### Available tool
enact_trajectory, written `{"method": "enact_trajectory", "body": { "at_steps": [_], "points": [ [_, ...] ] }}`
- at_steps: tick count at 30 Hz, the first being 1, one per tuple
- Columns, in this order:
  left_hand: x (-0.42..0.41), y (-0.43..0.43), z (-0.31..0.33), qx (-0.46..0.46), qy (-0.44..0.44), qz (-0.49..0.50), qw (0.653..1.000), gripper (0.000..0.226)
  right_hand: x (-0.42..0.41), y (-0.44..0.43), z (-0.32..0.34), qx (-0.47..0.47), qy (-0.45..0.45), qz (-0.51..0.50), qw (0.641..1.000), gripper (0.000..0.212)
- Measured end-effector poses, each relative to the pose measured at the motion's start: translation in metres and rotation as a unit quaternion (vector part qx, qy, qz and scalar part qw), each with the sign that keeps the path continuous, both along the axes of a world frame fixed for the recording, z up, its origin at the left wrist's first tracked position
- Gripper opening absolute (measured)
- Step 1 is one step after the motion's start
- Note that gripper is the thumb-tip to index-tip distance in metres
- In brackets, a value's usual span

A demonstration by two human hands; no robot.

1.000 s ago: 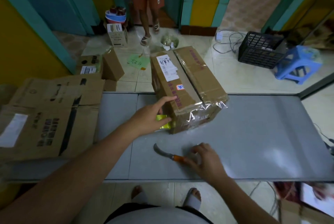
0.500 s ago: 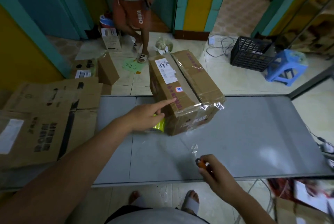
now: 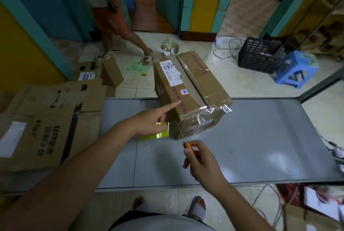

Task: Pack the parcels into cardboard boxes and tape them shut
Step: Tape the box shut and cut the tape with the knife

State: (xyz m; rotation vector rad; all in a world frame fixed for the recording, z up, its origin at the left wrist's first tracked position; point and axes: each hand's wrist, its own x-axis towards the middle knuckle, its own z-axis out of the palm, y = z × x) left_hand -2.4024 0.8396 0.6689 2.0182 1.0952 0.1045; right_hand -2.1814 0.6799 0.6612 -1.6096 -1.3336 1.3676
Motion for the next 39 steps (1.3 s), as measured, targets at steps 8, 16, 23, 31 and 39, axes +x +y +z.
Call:
{"method": "enact_trajectory", "body": {
  "at_steps": [8,16,23,31,39],
  "points": [
    [0.007,-0.009,-0.005,0.024,-0.028,0.058,0.998,0.095,-0.007,0.012,0.006,-0.050,0.035,-0.015,0.998,0.015],
    [0.011,-0.009,0.001,0.089,0.027,0.065,0.994,0.088,-0.017,0.018,0.014,-0.069,0.009,-0.030,0.997,0.018],
    [0.014,-0.008,0.008,0.139,0.083,0.065,0.985,0.079,-0.025,0.038,0.015,-0.132,0.029,-0.056,0.989,0.023],
    [0.014,-0.006,0.007,0.210,0.146,0.034,0.966,0.078,-0.025,0.053,0.021,-0.197,0.073,-0.042,0.977,0.029],
    [0.015,-0.002,0.025,0.229,0.197,-0.011,0.953,0.076,-0.024,0.067,0.035,-0.220,0.059,0.014,0.974,0.035]
  ]
}}
